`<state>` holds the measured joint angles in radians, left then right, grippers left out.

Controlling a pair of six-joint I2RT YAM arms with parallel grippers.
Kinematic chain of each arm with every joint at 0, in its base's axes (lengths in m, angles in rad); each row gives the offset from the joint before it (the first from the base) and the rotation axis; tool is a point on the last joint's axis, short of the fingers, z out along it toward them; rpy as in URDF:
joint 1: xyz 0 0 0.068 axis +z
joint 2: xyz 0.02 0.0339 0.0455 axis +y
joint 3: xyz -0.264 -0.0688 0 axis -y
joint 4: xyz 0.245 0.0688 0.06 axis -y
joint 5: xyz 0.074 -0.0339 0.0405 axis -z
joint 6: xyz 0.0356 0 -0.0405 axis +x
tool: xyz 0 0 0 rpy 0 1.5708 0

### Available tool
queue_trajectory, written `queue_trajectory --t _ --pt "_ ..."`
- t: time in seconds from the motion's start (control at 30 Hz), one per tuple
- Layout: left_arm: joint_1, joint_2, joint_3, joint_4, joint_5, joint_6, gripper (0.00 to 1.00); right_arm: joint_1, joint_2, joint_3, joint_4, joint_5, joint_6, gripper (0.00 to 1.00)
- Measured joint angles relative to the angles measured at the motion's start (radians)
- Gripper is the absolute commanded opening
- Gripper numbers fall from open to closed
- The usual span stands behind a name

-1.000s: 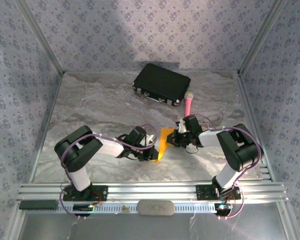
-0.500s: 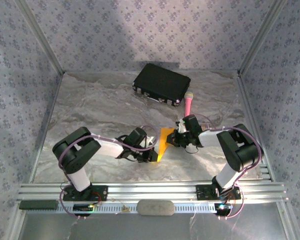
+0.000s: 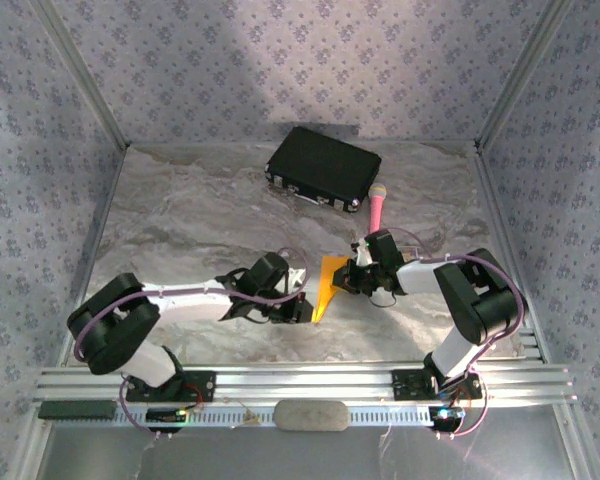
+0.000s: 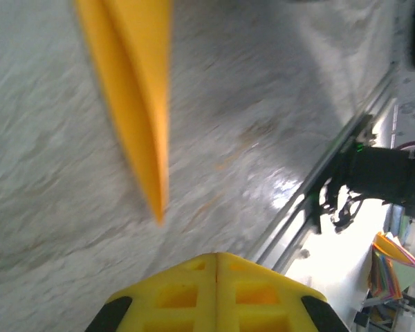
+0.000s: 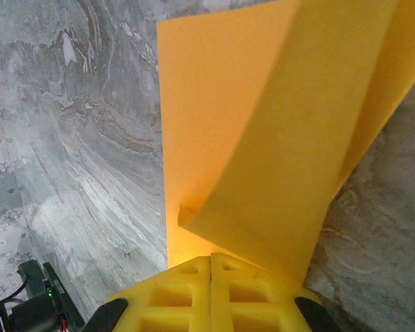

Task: Fold a paper plane with a square sheet of paper (pick it up from the middle)
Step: Fold the wing for the fifth time at the center of the table.

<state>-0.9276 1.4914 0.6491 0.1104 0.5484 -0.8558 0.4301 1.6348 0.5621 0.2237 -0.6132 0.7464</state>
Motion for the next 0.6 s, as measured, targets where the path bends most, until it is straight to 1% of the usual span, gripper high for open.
queue_trajectory --t 0.1,0.27,0.43,0.6 --pt "0.0 0.04 0.092 -0.005 0.001 0.011 0.0 0.001 -0.001 0.0 -0.001 0.004 0.0 0.05" --pt "0.002 0.189 0.231 -0.003 0.004 0.032 0.0 0.001 -0.002 0.0 -0.001 0.004 0.0 0.05" --pt "0.009 0.294 0.284 -0.023 0.0 0.044 0.0 0.001 -0.003 0.0 -0.003 0.008 0.0 0.05" --pt "0.024 0.335 0.308 -0.032 0.001 0.055 0.0 0.005 -0.007 0.0 -0.006 0.018 0.0 0.05"
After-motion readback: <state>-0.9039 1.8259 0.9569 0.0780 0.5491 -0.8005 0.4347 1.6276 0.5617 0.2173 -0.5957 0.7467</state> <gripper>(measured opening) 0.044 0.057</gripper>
